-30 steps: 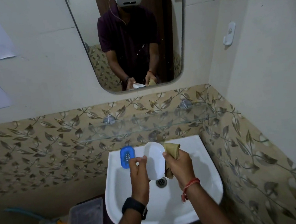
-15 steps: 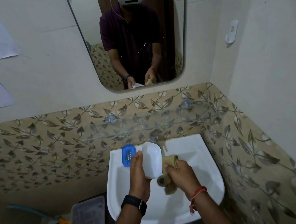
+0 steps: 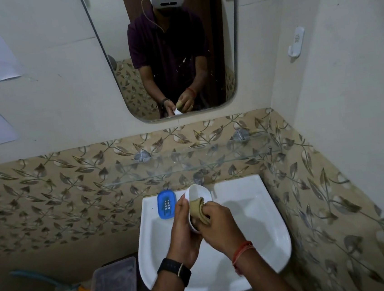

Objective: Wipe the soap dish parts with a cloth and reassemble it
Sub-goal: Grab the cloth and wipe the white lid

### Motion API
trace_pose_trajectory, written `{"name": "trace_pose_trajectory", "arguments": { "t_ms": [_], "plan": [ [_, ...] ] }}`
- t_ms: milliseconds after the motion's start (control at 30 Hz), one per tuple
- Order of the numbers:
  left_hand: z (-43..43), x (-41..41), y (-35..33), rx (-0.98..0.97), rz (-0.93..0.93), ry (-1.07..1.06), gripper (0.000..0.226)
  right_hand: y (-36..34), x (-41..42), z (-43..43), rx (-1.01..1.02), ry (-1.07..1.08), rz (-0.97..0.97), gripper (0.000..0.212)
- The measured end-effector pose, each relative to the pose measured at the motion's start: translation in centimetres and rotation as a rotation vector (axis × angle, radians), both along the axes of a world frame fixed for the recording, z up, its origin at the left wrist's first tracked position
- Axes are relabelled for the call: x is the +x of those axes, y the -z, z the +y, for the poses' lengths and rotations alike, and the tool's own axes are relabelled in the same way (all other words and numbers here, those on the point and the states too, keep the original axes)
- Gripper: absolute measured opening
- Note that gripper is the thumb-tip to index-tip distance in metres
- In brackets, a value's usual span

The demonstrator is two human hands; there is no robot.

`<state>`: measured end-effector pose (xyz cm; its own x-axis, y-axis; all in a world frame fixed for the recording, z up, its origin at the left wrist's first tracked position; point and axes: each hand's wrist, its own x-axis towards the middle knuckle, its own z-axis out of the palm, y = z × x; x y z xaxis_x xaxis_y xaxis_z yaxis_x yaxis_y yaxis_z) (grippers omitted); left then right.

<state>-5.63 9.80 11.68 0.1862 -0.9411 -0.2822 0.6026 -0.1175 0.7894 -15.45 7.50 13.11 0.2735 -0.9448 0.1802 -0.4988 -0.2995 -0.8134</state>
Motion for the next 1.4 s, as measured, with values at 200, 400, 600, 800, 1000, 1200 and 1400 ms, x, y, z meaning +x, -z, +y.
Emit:
{"name": "trace_pose_trajectory", "arguments": {
  "t_ms": [200, 400, 600, 800, 1000, 1200, 1400],
  "plan": [
    [0.5, -1.1, 0.4, -0.057, -0.126, 0.024, 0.038, -0.4, 0.0, -1.5, 0.062, 0.309, 0.029, 0.016],
    [1.0, -0.3, 0.0, -0.081, -0.356, 0.087, 0.045, -0.8, -1.5, -1.7, 0.455, 0.105, -0.507, 0.011],
    [1.2, 2.5, -0.5, -0.149, -0.925, 0.003, 0.081, 1.3, -6.6, -1.2, 0.701, -0.017, -0.53, 0.016],
    [1.2, 3.4, 0.1, -0.346, -1.51, 0.127, 0.118, -0.5, -7.1, -3.0, 0.182, 0.269, -0.517, 0.008],
    [0.9, 1.6, 0.5, -0.523, -1.514, 0.066, 0.118, -2.7, -2.1, 0.7, -0.251, -0.214, 0.12, 0.017],
    [1.5, 2.5, 1.2, -0.478, -1.483, -0.061, 0.124, -3.3, -4.4, -2.1, -0.161, 0.099, 0.137, 0.011],
    [0.8, 3.1, 1.6, -0.548, -1.488, -0.041, 0.117, -3.7, -1.5, 1.4, -0.257, -0.304, 0.139, 0.018]
  ]
}}
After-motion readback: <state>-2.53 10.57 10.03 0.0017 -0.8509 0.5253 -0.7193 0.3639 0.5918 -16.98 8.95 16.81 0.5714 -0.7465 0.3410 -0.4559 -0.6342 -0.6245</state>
